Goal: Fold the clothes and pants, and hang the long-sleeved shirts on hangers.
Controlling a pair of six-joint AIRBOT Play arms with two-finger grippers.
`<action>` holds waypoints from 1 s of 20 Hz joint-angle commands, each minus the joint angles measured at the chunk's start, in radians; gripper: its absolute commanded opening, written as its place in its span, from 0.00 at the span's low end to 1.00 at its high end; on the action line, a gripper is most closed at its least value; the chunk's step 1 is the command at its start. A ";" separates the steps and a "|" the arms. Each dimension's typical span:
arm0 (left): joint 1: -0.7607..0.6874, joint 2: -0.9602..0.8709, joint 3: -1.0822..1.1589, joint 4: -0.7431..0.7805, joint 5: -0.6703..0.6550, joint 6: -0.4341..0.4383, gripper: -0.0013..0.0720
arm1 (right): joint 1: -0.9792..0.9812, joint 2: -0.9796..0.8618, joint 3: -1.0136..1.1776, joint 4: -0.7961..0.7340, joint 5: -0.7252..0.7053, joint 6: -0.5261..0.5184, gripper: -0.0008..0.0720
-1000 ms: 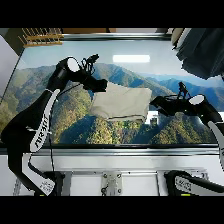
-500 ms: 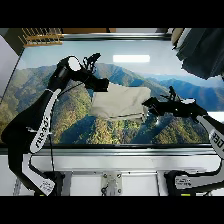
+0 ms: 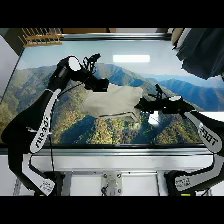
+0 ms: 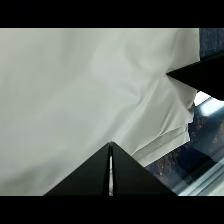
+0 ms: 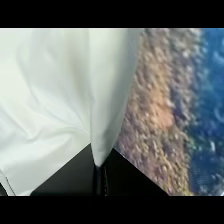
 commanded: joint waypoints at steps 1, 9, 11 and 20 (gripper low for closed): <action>-0.001 0.000 0.001 0.000 -0.006 -0.003 0.02 | -0.011 0.017 0.007 -0.010 0.000 -0.029 0.03; -0.001 0.000 0.001 0.000 -0.005 -0.017 0.02 | -0.610 0.380 0.007 -0.351 -0.001 0.200 0.03; -0.001 0.000 0.001 0.000 -0.004 -0.017 0.02 | -0.779 0.450 0.006 -0.466 0.000 0.271 0.03; -0.001 0.000 0.001 0.000 -0.005 -0.016 0.02 | -1.063 0.575 -0.240 -0.658 0.066 0.458 0.03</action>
